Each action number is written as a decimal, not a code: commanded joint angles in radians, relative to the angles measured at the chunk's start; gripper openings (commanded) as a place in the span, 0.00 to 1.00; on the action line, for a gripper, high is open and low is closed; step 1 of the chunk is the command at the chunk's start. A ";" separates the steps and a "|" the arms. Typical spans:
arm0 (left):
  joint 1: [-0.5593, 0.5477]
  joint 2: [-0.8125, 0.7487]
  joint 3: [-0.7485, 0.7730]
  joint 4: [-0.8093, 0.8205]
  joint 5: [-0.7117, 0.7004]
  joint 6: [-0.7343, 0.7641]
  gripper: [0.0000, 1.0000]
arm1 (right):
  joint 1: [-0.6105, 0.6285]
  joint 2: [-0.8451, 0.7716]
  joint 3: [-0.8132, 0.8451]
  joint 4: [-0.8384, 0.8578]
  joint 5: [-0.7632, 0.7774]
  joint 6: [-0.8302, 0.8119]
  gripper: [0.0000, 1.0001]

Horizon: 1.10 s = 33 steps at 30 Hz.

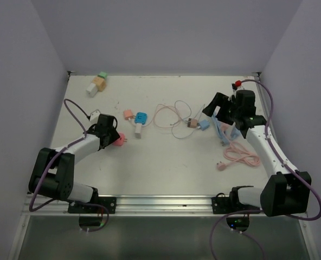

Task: Pull the plug off the socket

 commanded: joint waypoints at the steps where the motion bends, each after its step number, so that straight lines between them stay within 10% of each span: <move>1: 0.002 0.063 0.047 0.072 0.060 -0.051 0.58 | 0.009 -0.034 -0.026 0.010 -0.071 0.004 0.86; 15: -0.225 0.229 0.324 0.063 0.169 -0.192 0.62 | 0.027 -0.020 -0.003 -0.027 -0.071 -0.053 0.86; 27: 0.033 0.229 0.623 0.035 0.041 0.392 1.00 | 0.070 0.013 0.001 0.002 -0.189 -0.117 0.87; 33: 0.133 0.441 0.872 0.119 0.068 0.682 0.99 | 0.081 0.041 -0.020 0.048 -0.250 -0.120 0.87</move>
